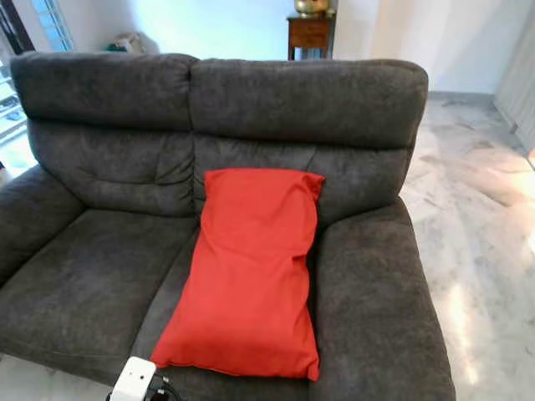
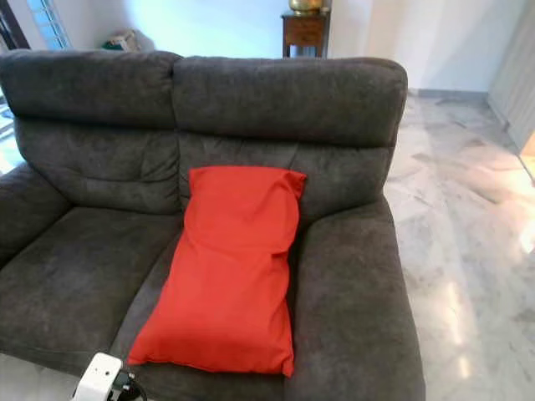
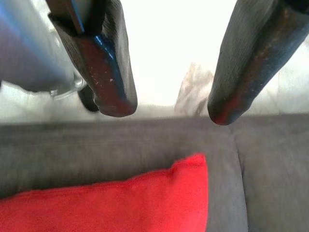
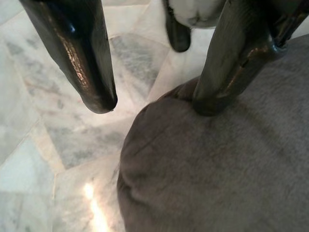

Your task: Move the pillow to the sofa from floor

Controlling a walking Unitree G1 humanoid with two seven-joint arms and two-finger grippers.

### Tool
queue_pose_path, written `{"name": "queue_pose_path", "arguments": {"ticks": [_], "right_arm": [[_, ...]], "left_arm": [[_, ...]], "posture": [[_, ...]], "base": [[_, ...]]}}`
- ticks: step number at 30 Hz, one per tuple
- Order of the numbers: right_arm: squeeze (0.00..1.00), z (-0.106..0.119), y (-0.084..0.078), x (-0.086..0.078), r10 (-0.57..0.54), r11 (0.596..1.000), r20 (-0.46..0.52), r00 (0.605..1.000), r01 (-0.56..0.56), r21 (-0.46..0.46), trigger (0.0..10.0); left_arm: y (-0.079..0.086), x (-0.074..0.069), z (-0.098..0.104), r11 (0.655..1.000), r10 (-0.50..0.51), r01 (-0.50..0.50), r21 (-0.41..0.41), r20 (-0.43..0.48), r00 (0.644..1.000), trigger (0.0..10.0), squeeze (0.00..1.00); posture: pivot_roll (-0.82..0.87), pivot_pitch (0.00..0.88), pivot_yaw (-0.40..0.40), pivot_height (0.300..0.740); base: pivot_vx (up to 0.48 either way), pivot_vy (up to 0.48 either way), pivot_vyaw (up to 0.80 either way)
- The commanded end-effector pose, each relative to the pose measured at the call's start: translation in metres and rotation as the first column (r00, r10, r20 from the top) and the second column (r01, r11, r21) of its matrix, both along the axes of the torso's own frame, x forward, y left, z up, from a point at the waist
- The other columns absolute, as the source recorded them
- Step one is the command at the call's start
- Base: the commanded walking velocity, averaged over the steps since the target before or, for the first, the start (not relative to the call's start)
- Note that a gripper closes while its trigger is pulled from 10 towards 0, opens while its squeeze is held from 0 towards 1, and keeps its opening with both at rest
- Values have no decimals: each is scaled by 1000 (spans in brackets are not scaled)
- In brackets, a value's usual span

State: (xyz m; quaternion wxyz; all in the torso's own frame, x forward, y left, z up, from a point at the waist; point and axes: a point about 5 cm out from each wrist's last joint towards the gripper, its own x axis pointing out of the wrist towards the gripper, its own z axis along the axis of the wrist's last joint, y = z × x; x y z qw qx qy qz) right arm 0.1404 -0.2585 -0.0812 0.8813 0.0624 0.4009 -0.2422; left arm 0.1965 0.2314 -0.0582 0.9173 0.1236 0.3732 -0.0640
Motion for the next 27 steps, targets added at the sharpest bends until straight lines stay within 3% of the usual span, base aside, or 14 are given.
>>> {"name": "queue_pose_path", "arguments": {"ticks": [1,8,9,18,27], "right_arm": [[0,-6,10,-6,11,999,-27,1000,-10,35,10000],[0,-8,23,-1,136,990,-35,990,-135,29,10000],[0,-7,29,4,192,981,-30,981,-191,35,10000],[0,-5,36,14,254,965,-2,967,-253,65,10000],[0,-6,40,14,295,953,-16,955,-294,70,10000]], "left_arm": [[1,-8,-6,999,-33,35,24,-60,998,10000,0],[1,-14,-12,1000,21,-20,13,-96,995,10000,0],[-1,-17,-15,1000,14,-12,16,-113,993,10000,0],[-11,-20,-19,1000,10,-11,-4,-125,992,10000,0],[-14,-29,-24,1000,11,-14,-18,-156,988,10000,0]], "posture": [[1,0,100,740],[-18,0,85,740],[-21,0,79,740],[-21,0,55,740],[-17,0,43,740]], "base": [[0,0,0],[0,0,0],[0,0,0],[0,0,0],[0,0,0]]}}
